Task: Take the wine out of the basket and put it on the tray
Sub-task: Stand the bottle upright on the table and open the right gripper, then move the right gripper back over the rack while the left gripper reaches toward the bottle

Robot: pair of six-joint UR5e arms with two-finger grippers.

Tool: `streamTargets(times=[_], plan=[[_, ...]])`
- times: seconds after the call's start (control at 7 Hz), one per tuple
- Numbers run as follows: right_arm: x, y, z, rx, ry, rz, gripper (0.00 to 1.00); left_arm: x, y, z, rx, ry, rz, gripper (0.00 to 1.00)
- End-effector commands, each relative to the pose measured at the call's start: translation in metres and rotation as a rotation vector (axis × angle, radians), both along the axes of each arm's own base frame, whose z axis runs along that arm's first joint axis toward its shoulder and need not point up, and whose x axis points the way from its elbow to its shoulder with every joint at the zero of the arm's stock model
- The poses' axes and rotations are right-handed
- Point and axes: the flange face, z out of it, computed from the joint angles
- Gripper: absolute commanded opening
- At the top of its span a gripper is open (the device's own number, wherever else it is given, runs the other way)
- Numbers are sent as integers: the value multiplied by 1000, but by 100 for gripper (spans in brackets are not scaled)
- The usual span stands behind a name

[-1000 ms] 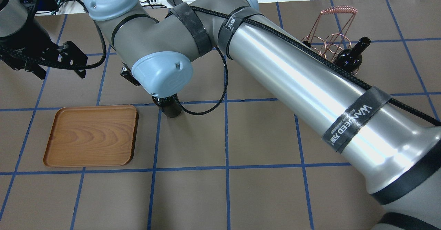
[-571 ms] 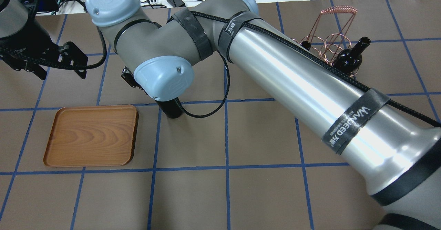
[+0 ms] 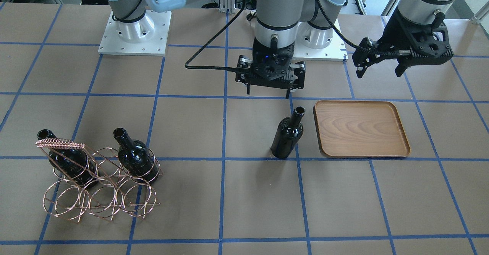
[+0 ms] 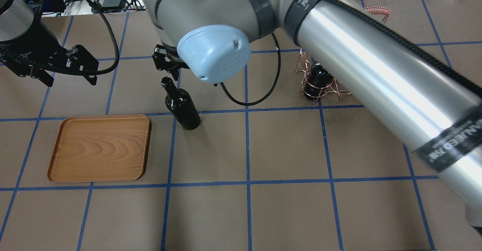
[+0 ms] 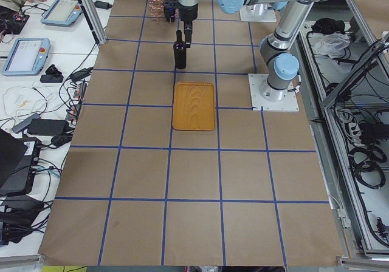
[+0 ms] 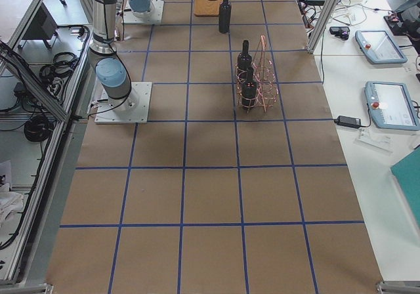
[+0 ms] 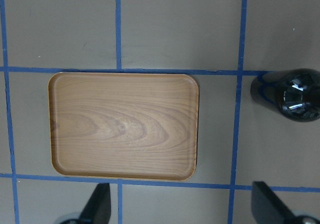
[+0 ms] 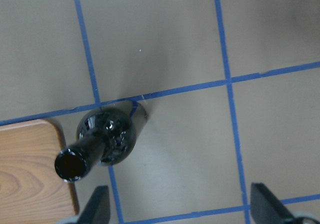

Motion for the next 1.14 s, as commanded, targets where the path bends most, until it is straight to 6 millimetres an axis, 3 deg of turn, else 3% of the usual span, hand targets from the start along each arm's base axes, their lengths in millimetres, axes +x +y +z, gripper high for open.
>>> streamTargets(times=[0.0, 0.29, 0.43, 0.57, 0.86, 1.0], plan=[[-91, -13, 48, -23, 6, 61, 100, 3, -2, -1, -6, 1, -15, 100], [-207, -24, 89, -6, 35, 175, 100, -21, -4, 2, -20, 35, -44, 100], [-264, -26, 103, 13, 43, 196, 100, -61, -1, 2, -29, 95, -77, 100], [-297, -14, 104, 67, 39, 170, 100, -100, 3, 0, -35, 94, -102, 100], [-305, 9, 98, 61, 43, 226, 100, -140, -1, -9, -65, 103, -122, 100], [-305, 8, 99, 55, 44, 226, 100, -155, 0, -21, -35, 112, -123, 100]])
